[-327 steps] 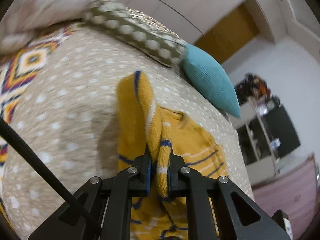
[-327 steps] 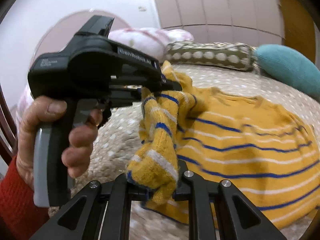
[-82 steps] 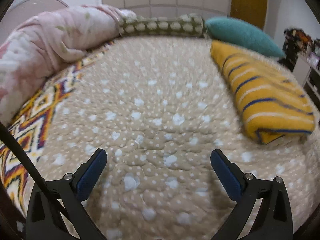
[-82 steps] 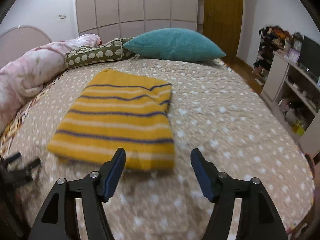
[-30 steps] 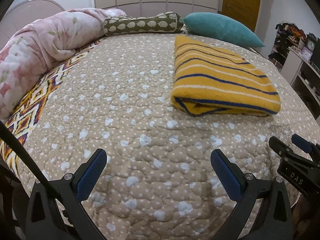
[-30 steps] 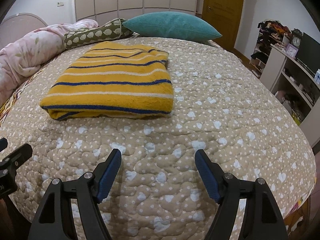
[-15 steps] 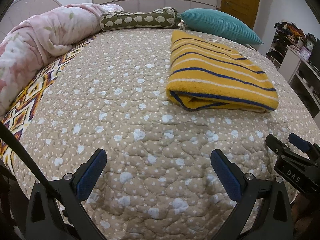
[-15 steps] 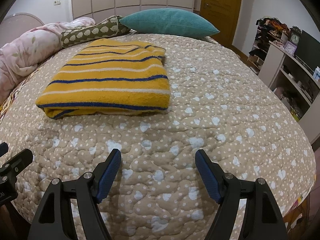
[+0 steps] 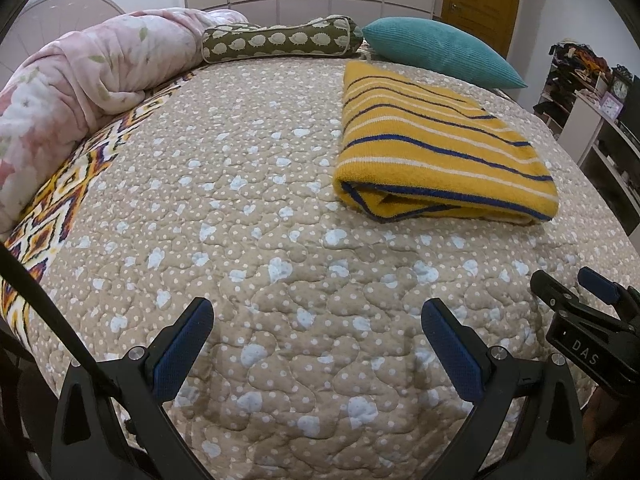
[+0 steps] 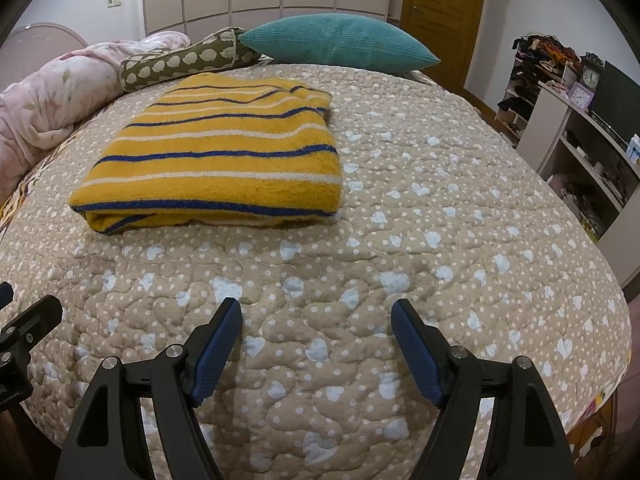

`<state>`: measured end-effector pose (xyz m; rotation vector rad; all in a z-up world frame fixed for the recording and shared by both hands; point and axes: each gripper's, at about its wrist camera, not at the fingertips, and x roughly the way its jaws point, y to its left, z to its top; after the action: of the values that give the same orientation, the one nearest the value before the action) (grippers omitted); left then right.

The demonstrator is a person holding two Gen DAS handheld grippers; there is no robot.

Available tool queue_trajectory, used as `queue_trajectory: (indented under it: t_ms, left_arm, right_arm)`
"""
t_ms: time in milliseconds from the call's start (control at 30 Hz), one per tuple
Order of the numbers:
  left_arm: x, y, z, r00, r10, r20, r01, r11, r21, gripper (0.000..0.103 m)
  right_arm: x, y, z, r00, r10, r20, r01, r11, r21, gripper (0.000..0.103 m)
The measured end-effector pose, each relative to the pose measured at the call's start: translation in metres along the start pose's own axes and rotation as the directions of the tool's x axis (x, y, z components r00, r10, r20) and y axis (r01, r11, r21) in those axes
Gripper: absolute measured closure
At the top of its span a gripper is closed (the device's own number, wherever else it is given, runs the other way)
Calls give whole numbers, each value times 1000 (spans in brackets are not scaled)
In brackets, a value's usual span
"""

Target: Fold small clothes

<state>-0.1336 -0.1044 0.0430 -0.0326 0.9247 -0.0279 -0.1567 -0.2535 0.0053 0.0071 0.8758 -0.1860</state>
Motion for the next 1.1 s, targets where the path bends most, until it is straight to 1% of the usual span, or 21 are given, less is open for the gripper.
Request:
queue_trajectory:
  t_ms: [667, 833, 1100]
  left_arm:
    - [0, 1, -2, 1000, 9, 4, -9, 1000, 5, 0]
    - [1, -1, -3, 1000, 13, 0, -13, 1000, 19, 0]
    - [5, 1, -3, 1000, 17, -15, -17, 1000, 11, 0]
  right_arm:
    - [1, -1, -1, 1000, 1, -2, -1, 1000, 3, 20]
    - [1, 0, -1, 1000, 2, -4, -2, 1000, 3, 19]
    - [1, 0, -4, 1000, -1, -5, 1, 1000, -1, 19]
